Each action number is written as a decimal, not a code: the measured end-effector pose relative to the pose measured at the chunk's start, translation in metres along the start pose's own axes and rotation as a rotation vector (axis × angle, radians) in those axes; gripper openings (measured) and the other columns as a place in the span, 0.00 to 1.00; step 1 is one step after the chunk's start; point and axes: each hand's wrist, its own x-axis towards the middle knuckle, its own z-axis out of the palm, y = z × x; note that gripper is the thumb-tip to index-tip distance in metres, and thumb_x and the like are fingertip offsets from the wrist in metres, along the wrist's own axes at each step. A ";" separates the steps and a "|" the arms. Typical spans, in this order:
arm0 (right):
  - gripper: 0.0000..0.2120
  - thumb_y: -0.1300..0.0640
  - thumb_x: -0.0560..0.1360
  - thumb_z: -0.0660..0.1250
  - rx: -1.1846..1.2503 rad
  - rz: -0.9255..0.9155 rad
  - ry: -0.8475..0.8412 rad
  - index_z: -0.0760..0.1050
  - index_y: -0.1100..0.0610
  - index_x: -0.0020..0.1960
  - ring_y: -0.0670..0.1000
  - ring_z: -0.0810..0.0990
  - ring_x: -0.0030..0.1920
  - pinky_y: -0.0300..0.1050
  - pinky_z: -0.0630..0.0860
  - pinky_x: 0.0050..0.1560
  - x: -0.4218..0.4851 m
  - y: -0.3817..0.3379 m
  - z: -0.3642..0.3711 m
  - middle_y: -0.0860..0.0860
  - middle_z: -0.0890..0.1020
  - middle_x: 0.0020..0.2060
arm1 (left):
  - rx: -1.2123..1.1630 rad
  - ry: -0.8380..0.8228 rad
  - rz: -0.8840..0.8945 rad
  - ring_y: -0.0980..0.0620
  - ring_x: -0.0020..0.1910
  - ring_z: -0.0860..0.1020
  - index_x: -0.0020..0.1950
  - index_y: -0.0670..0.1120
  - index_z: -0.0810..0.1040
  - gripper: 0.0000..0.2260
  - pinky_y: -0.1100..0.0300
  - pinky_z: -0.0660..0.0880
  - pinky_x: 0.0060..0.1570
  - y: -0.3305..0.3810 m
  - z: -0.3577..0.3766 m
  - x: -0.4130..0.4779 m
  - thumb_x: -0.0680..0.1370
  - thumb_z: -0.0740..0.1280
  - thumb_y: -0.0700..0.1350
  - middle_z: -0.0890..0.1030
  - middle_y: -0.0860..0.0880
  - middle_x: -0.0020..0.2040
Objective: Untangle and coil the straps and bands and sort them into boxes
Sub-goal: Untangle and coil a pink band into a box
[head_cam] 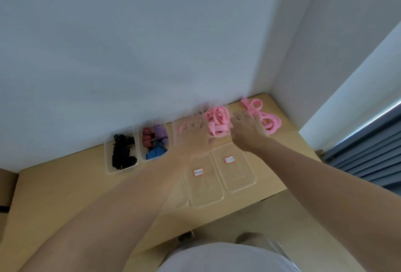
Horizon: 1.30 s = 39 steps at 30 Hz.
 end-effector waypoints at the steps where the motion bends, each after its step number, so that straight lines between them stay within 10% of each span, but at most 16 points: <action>1: 0.17 0.53 0.81 0.57 0.013 0.003 0.008 0.73 0.57 0.67 0.60 0.69 0.70 0.59 0.67 0.66 -0.008 0.015 0.000 0.55 0.74 0.68 | 0.008 0.014 0.002 0.37 0.82 0.49 0.83 0.42 0.49 0.32 0.41 0.52 0.78 0.016 -0.002 -0.001 0.84 0.55 0.57 0.49 0.38 0.83; 5: 0.12 0.53 0.80 0.60 0.108 0.013 0.013 0.75 0.55 0.60 0.59 0.79 0.55 0.52 0.75 0.49 -0.043 0.074 -0.001 0.53 0.80 0.57 | -0.017 -0.002 -0.005 0.36 0.82 0.47 0.82 0.40 0.54 0.31 0.39 0.54 0.78 0.085 -0.009 -0.003 0.85 0.56 0.57 0.49 0.39 0.83; 22: 0.14 0.52 0.81 0.59 0.301 -0.053 -0.028 0.75 0.54 0.64 0.58 0.79 0.57 0.52 0.78 0.55 -0.084 0.181 0.009 0.53 0.80 0.59 | -0.161 -0.055 -0.107 0.40 0.81 0.55 0.81 0.37 0.53 0.27 0.45 0.58 0.77 0.209 -0.011 0.015 0.86 0.54 0.48 0.54 0.40 0.82; 29: 0.15 0.53 0.83 0.58 0.392 -0.040 -0.122 0.76 0.55 0.65 0.57 0.79 0.59 0.47 0.75 0.51 -0.043 0.175 0.018 0.53 0.80 0.59 | -0.385 0.035 -0.161 0.46 0.43 0.75 0.70 0.39 0.72 0.16 0.55 0.68 0.43 0.190 0.004 0.072 0.84 0.57 0.41 0.77 0.40 0.64; 36: 0.16 0.52 0.82 0.59 0.725 0.170 -0.198 0.78 0.54 0.65 0.55 0.79 0.58 0.50 0.76 0.58 0.036 0.169 0.020 0.52 0.81 0.60 | -0.810 -0.024 -0.487 0.42 0.52 0.79 0.63 0.39 0.79 0.14 0.49 0.77 0.57 0.167 0.009 0.151 0.81 0.65 0.44 0.82 0.41 0.57; 39: 0.17 0.50 0.81 0.61 0.817 0.272 -0.259 0.78 0.50 0.67 0.54 0.80 0.58 0.50 0.77 0.58 0.066 0.164 0.029 0.50 0.81 0.60 | -0.985 -0.079 -0.535 0.46 0.46 0.78 0.58 0.40 0.80 0.11 0.53 0.76 0.46 0.169 0.013 0.172 0.81 0.64 0.43 0.81 0.45 0.49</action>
